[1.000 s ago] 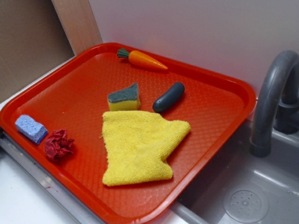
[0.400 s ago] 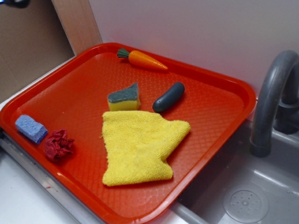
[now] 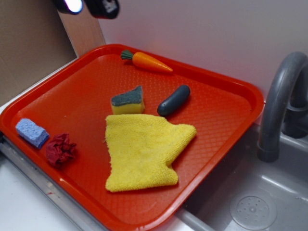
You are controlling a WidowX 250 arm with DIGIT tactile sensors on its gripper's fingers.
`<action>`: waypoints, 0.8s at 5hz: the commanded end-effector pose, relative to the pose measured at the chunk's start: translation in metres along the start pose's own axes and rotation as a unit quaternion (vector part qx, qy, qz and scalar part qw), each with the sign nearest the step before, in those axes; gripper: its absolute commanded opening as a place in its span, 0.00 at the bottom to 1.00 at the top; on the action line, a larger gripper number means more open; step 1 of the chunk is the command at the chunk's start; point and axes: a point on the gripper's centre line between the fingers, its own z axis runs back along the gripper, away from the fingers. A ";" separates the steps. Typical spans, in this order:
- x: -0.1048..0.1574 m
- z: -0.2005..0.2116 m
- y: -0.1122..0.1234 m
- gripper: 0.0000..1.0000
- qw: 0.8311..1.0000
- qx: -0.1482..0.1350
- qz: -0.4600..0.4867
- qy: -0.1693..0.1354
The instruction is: Grab the plastic pickle.
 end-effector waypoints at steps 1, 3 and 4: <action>0.015 -0.053 -0.040 1.00 0.999 0.003 -0.028 -0.021; 0.026 -0.126 -0.060 1.00 0.998 0.012 -0.061 0.009; 0.028 -0.158 -0.063 1.00 0.996 0.031 -0.078 0.039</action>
